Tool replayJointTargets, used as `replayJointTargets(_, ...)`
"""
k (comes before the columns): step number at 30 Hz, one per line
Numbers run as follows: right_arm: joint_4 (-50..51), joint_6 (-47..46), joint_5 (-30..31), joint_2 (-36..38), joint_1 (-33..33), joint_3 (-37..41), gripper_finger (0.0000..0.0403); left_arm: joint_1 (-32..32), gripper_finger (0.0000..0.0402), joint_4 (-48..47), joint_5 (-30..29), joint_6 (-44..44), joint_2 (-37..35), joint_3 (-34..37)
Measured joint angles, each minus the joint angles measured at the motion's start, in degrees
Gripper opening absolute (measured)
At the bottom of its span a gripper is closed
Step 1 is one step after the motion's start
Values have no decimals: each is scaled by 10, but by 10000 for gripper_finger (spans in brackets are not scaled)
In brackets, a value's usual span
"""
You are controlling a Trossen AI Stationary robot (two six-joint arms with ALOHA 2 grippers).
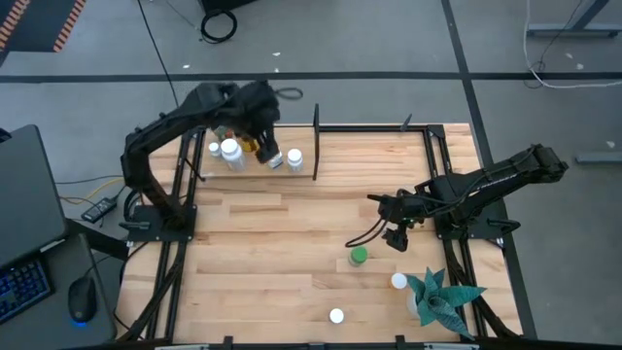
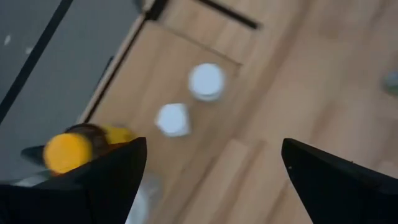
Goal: Pick and place medicine bottles onto shelf by color
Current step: Put the green pill bottle on the shelf
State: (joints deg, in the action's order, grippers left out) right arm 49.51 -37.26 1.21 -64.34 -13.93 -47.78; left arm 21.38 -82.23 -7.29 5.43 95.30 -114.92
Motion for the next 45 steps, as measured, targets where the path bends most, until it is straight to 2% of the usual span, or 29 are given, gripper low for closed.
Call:
replayJointTargets(3, -4, -20, -6, 0, 0, 0, 313, -56, 380, 1, -15, 25, -21, 0)
replayJointTargets(11, -28, -30, 45, 0, 0, 0, 313, -191, 362, 7, -142, 108, -53, 0)
replayJointTargets(20, -32, -52, 23, 0, 0, 0, 313, -317, 352, 23, -193, 159, -48, 0)
replayJointTargets(28, -43, -76, 45, 0, 0, 0, 313, -443, 352, 31, -326, 212, -49, 0)
replayJointTargets(32, -56, -77, 51, 0, 0, 0, 313, -491, 352, 43, -357, 237, -36, 0)
replayJointTargets(38, -92, -96, 95, 0, -6, 0, 313, -548, 352, 51, -419, 283, 1, 0)
replayJointTargets(42, -117, -99, 94, 0, -10, 0, 313, -579, 352, 51, -428, 302, 31, 0)
replayJointTargets(45, -129, -112, 92, 0, -14, 0, 313, -602, 352, 50, -466, 321, 51, 0)
